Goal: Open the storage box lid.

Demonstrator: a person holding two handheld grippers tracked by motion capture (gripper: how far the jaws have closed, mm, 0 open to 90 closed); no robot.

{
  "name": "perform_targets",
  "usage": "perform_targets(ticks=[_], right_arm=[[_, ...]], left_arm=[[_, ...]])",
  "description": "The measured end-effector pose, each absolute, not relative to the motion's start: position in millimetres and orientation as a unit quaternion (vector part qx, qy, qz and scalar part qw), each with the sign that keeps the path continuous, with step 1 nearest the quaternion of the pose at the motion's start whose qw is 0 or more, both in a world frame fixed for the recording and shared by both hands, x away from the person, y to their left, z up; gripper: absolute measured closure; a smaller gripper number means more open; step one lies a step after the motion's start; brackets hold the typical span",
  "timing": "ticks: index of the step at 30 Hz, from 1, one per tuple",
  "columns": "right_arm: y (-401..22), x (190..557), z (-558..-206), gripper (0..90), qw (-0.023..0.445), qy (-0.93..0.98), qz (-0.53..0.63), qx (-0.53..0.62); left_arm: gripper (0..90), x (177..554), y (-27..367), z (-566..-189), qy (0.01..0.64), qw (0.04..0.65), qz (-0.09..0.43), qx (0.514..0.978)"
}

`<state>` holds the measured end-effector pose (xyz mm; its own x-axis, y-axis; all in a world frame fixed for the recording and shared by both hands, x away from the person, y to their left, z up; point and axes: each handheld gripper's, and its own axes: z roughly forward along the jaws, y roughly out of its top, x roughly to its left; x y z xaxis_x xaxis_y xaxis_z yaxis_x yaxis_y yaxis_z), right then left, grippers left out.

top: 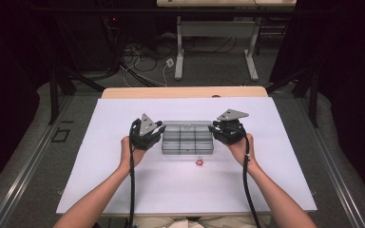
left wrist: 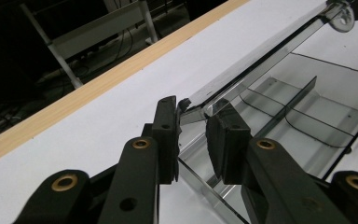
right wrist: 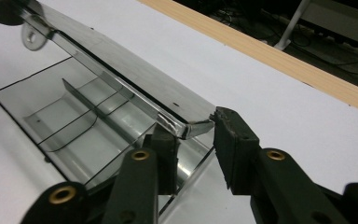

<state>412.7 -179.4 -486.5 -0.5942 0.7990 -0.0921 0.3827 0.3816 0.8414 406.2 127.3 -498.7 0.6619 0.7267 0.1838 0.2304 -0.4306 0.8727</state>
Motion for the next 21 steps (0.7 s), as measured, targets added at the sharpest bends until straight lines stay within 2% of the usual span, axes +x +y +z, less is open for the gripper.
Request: perform_targets(ticks=[21], right_arm=[[-171,454,-493,73.2,0.252,0.769,0.398,0.433]], left_arm=[[72.9,446,117,-499,0.339,0.434,0.281,0.786]])
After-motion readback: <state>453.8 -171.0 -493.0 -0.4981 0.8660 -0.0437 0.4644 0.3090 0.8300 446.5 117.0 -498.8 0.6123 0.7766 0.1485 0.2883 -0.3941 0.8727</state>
